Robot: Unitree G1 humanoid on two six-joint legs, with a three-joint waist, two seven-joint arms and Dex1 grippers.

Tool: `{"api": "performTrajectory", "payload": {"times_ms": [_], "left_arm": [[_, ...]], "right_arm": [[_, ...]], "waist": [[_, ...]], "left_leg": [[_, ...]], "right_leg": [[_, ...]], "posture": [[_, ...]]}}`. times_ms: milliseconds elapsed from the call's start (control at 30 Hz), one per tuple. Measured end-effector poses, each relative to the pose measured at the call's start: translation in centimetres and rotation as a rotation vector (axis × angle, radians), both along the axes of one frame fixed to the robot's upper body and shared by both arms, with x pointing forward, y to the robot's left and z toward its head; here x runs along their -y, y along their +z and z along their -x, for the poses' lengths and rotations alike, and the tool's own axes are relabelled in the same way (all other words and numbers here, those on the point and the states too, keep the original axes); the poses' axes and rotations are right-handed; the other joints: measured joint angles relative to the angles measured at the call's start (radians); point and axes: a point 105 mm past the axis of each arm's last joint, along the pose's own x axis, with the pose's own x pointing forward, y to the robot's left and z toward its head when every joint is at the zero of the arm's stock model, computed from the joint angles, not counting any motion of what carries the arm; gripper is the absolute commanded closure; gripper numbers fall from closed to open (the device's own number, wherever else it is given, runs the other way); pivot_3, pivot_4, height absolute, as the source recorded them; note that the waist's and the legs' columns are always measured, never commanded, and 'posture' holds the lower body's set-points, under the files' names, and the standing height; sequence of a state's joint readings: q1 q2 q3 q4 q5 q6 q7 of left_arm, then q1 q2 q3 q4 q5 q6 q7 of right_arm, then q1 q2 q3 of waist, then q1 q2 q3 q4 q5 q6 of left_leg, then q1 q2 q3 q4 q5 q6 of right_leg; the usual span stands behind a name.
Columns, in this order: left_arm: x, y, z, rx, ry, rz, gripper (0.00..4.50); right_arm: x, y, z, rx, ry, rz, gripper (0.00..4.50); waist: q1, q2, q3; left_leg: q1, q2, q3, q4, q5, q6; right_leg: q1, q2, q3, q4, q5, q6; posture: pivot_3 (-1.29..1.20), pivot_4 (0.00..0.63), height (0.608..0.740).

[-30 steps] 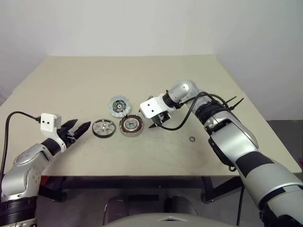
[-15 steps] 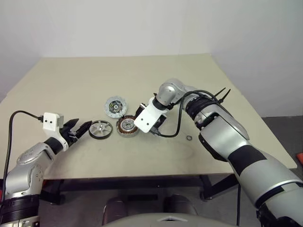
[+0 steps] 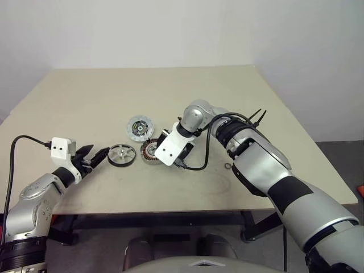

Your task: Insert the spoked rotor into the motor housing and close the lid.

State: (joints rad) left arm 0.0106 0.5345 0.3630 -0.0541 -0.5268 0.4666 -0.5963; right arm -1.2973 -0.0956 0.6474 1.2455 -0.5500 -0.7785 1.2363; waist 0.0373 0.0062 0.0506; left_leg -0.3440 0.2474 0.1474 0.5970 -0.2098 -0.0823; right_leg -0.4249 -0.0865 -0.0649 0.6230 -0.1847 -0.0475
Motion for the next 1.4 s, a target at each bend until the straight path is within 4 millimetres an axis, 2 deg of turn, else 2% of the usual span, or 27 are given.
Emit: {"api": "performTrajectory", "payload": {"times_ms": [133, 167, 300, 400, 467, 1133, 1233, 1367, 1400], "left_arm": [[0.0, -0.1, 0.0, -0.002, 0.002, -0.001, 0.86], [0.0, -0.1, 0.1, -0.003, 0.002, -0.001, 0.81], [-0.1, -0.1, 0.1, -0.004, 0.003, -0.001, 0.81], [-0.1, -0.1, 0.1, -0.004, 0.005, -0.002, 0.81], [-0.1, -0.1, 0.1, -0.004, 0.008, -0.003, 0.81], [-0.2, -0.1, 0.0, -0.002, 0.015, -0.006, 0.81], [-0.2, -0.1, 0.0, -0.002, 0.018, -0.007, 0.81], [-0.3, -0.1, 0.0, -0.001, 0.021, -0.009, 0.81], [-0.3, -0.1, 0.0, -0.001, 0.02, -0.009, 0.81]], "right_arm": [[0.4, -0.3, -0.2, 0.012, -0.007, 0.021, 0.4], [0.5, -0.4, -0.2, 0.014, -0.01, 0.026, 0.81], [0.6, -0.5, -0.3, 0.017, -0.015, 0.03, 0.81], [0.5, -0.5, -0.4, 0.023, -0.017, 0.021, 1.38], [0.5, -0.5, -0.4, 0.024, -0.017, 0.018, 1.99], [-0.6, -1.0, -0.3, 0.05, -0.02, -0.015, 1.99], [-0.6, -1.0, -0.4, 0.058, -0.02, -0.016, 2.5], [-0.4, -0.9, -0.6, 0.068, -0.02, -0.016, 3.61], [-0.2, -1.0, -0.6, 0.067, -0.026, -0.016, 3.61]], "waist": [[0.0, 0.0, 0.0], [0.0, 0.0, 0.0], [0.0, 0.0, 0.0], [0.0, 0.0, 0.0], [0.0, 0.0, 0.0], [0.0, 0.001, 0.0], [0.0, 0.001, 0.0], [0.001, 0.0, 0.0], [0.0, 0.0, 0.0]], "left_leg": [[0.0, 0.0, 0.0, 0.0, 0.0, 0.0], [0.0, 0.0, 0.0, 0.0, 0.0, 0.0], [0.0, 0.0, 0.0, 0.0, 0.0, 0.0], [0.0, 0.0, 0.0, 0.0, 0.0, 0.0], [0.0, 0.0, 0.0, 0.0, 0.0, 0.0], [0.0, 0.0, 0.0, 0.0, 0.0, 0.0], [0.0, 0.0, 0.0, 0.0, 0.0, 0.0], [0.001, 0.0, 0.0, 0.0, 0.0, 0.0], [0.001, 0.0, 0.0, 0.0, 0.0, 0.0]], "right_leg": [[0.0, 0.0, 0.0, 0.0, 0.0, 0.0], [0.0, 0.0, 0.0, 0.0, 0.0, 0.0], [0.0, 0.0, 0.0, 0.0, 0.0, 0.0], [0.0, 0.0, 0.0, 0.0, 0.0, 0.0], [0.0, 0.0, 0.0, 0.0, 0.0, 0.0], [0.0, 0.0, 0.0, 0.0, 0.0, 0.0], [0.0, 0.0, 0.0, 0.0, 0.0, 0.0], [0.001, 0.0, 0.0, 0.0, 0.0, 0.0], [0.001, 0.0, 0.0, 0.0, 0.0, 0.0]], "posture": [[0.0, 0.0, 0.74], [0.0, 0.0, 0.74], [0.0, 0.0, 0.74], [0.0, 0.0, 0.74], [0.0, 0.0, 0.74], [0.0, 0.0, 0.74], [0.0, 0.0, 0.74], [0.0, 0.0, 0.74], [0.0, 0.0, 0.74]]}}
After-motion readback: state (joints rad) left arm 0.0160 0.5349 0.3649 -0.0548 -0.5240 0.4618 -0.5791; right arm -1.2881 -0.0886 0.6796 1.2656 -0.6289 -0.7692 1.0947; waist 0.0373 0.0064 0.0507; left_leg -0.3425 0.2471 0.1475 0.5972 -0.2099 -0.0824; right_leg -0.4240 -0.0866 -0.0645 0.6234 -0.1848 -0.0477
